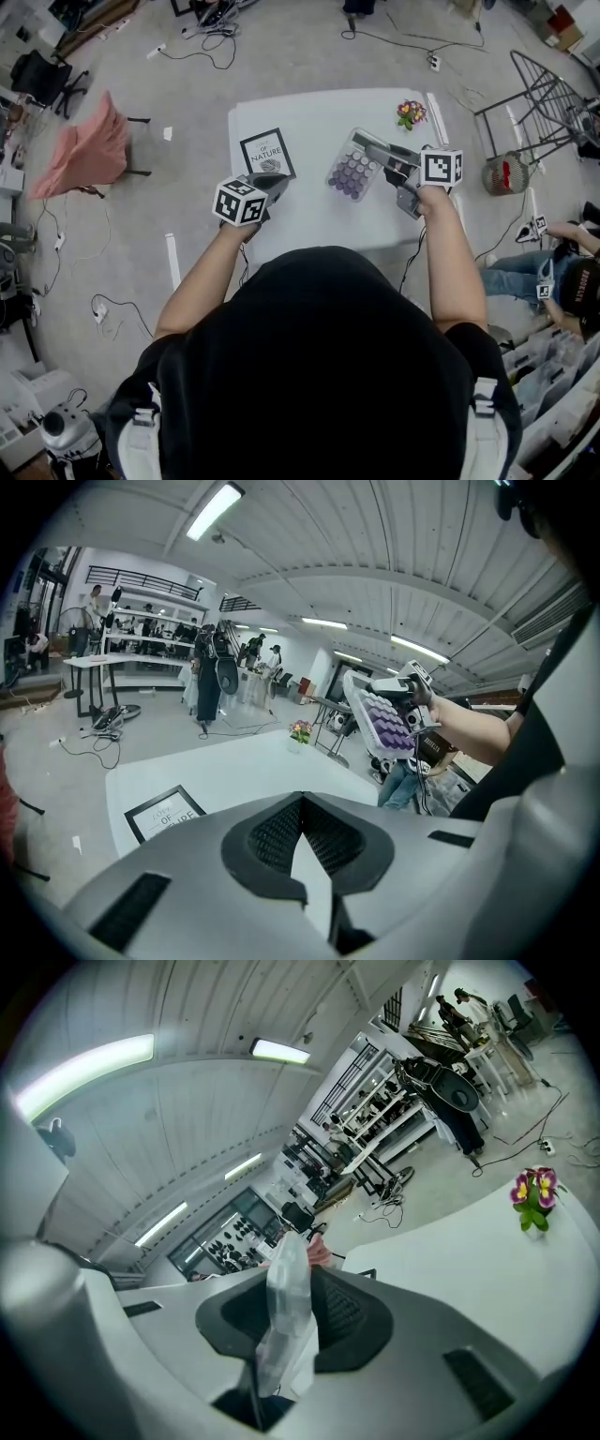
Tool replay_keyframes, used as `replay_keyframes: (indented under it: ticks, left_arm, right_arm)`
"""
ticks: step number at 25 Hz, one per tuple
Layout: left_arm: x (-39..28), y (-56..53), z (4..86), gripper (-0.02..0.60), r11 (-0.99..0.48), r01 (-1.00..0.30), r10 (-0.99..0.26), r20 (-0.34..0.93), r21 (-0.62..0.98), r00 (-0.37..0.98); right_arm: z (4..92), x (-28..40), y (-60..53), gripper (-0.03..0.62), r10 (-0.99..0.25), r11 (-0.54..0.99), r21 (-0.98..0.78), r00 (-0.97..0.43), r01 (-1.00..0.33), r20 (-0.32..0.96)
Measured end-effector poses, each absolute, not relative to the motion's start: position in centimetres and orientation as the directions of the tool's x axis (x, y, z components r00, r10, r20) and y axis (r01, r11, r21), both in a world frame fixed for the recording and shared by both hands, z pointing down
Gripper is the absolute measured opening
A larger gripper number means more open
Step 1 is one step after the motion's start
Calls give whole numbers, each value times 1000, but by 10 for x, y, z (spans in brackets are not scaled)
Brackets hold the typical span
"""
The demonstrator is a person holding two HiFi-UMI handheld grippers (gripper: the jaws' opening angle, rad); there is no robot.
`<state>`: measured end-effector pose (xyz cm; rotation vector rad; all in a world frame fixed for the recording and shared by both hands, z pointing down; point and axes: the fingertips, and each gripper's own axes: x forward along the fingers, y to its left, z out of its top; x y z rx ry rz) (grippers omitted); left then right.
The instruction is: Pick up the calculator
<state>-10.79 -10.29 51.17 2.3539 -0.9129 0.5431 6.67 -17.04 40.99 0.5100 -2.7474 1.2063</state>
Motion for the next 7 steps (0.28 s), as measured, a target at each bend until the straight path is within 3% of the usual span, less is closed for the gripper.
replay_keyframes:
  ticks: [7]
  left_arm:
    - [-105,-106,516,17,-615,-704,-474,548,354,689]
  right_arm:
    - [419,72,-173,109,-274,600,-718,-934,-353,231]
